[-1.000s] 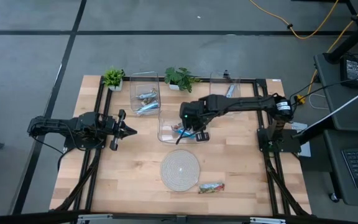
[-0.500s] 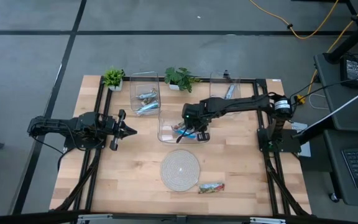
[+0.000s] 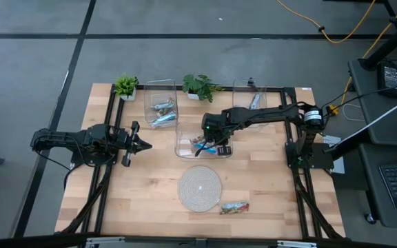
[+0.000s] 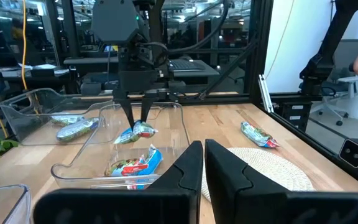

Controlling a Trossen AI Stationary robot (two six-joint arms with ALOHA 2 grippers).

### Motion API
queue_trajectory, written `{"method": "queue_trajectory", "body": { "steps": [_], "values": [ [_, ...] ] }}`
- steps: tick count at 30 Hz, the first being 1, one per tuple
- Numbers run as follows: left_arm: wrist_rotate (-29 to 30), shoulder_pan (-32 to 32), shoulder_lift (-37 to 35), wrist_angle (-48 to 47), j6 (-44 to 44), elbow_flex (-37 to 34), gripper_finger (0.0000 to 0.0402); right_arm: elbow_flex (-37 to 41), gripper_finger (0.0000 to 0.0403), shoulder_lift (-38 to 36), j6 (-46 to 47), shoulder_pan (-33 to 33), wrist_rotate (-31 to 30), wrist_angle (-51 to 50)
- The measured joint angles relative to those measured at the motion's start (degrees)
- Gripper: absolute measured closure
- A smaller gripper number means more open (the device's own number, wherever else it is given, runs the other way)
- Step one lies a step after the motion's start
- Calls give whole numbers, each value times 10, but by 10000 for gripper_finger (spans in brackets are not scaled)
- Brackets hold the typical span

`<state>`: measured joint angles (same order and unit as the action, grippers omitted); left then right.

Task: Pick and place Granola Bars by type
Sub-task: Put the red granola bar into the bottom transparent bin

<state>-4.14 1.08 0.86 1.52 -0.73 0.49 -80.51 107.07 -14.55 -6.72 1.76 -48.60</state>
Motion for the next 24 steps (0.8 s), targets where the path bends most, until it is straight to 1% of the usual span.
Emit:
{"method": "queue_trajectory", "body": {
  "steps": [4,12,15,20,24],
  "values": [
    [0,0,0,0,0,0,391,0,328,0,-8,0,0,0],
    [0,0,0,0,0,0,391,-6,263,-7,3,0,-1,-14],
    [0,0,0,0,0,0,389,-21,247,-19,10,0,-1,-32],
    [0,0,0,0,0,0,391,-38,242,-48,24,10,-2,-44],
    [0,0,0,0,0,0,393,-40,242,-75,31,34,-2,-41]
  ]
}}
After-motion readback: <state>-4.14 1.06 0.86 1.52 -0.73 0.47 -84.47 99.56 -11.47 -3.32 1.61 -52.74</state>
